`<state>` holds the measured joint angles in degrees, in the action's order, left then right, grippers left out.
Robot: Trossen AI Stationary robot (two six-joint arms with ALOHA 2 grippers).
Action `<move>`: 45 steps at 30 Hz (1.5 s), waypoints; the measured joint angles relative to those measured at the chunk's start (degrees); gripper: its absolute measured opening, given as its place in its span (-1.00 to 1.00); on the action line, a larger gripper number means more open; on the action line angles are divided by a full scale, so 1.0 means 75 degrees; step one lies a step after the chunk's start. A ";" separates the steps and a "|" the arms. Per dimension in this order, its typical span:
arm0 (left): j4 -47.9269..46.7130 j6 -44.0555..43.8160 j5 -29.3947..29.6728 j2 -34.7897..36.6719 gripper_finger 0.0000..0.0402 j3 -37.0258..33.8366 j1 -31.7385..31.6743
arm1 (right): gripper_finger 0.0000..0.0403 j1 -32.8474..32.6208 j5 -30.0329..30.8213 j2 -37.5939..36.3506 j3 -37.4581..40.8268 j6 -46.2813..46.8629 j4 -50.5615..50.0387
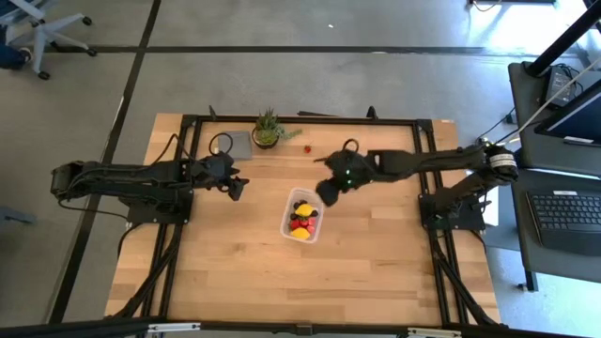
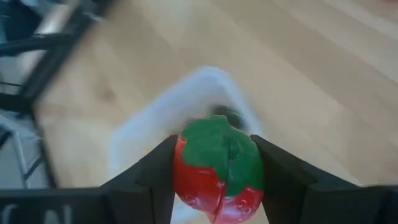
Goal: Pick and placing Produce into tupperware
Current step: Put the red strawberry into the transparent bin, then put the pink peach into the transparent bin
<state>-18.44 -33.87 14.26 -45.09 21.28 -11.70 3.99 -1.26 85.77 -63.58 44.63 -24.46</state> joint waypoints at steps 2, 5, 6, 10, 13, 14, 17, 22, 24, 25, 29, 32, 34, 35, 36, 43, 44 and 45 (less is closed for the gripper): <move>0.0000 0.0000 0.0041 0.0000 0.30 0.0000 -0.0003 | -0.11 -0.0321 0.0206 0.0258 -0.0231 -0.0032 0.0388; 0.0000 -0.0006 0.0053 0.0001 0.30 0.0000 -0.0003 | -0.12 -0.0616 0.0356 0.0829 -0.0515 -0.0209 0.0573; 0.0000 -0.0006 0.0053 0.0001 0.30 0.0000 -0.0003 | -0.12 -0.0679 0.0359 0.1089 -0.0614 -0.0232 0.0587; 0.0000 -0.0009 0.0050 0.0002 0.30 0.0000 -0.0003 | -0.12 -0.0853 0.0353 0.2058 -0.0925 -0.0505 0.0567; 0.0000 -0.0012 0.0047 0.0002 0.30 0.0000 -0.0003 | -0.12 -0.0918 0.0346 0.2642 -0.1162 -0.0788 0.0434; 0.0000 -0.0012 0.0047 0.0002 0.30 0.0000 -0.0003 | -0.10 -0.0924 0.0340 0.2795 -0.1266 -0.0821 0.0363; 0.0001 -0.0015 0.0047 0.0000 0.30 0.0000 -0.0003 | 0.04 -0.0924 0.0166 0.3061 -0.1488 -0.0823 0.0229; 0.0000 -0.0023 0.0041 0.0002 0.30 0.0000 -0.0003 | 0.29 -0.0924 -0.0046 0.3129 -0.1646 -0.0825 0.0253; 0.0000 -0.0033 0.0036 0.0002 0.30 0.0000 -0.0003 | 0.33 -0.0924 -0.0049 0.3122 -0.1700 -0.0802 0.0234; 0.0000 -0.0035 0.0035 0.0002 0.30 0.0000 -0.0003 | 0.34 -0.0924 -0.0053 0.3122 -0.1744 -0.0797 0.0217; 0.0000 -0.0036 0.0035 0.0002 0.30 0.0000 -0.0003 | 0.36 -0.0914 -0.0067 0.3122 -0.2102 -0.0968 -0.0205; 0.0000 -0.0035 0.0032 0.0000 0.30 0.0000 -0.0003 | 0.36 -0.0813 -0.0067 0.3122 -0.2721 -0.1017 -0.1438; 0.0000 -0.0035 0.0032 0.0002 0.30 0.0000 -0.0003 | 0.36 -0.0693 -0.0056 0.3109 -0.3204 -0.1064 -0.2318; 0.0000 -0.0035 0.0032 0.0002 0.30 0.0000 -0.0003 | 0.37 -0.0636 -0.0040 0.3107 -0.3458 -0.1126 -0.2783; -0.0001 -0.0035 0.0032 0.0002 0.30 0.0000 -0.0003 | 0.37 -0.0579 -0.0007 0.3107 -0.3728 -0.1227 -0.3276; 0.0000 -0.0035 0.0032 0.0002 0.30 0.0000 -0.0003 | 0.37 -0.0266 0.2210 0.3094 -0.5366 -0.1826 -0.6358; 0.0000 -0.0035 0.0032 0.0002 0.30 0.0000 -0.0002 | 0.37 -0.0225 0.2693 0.3083 -0.5541 -0.1833 -0.6705; 0.0000 -0.0035 0.0030 0.0000 0.30 0.0000 -0.0003 | 0.37 -0.0176 0.3009 0.3072 -0.5700 -0.1843 -0.7020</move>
<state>-18.44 -34.13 14.48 -45.09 21.28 -11.73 2.67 21.31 108.81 -106.33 30.81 -77.11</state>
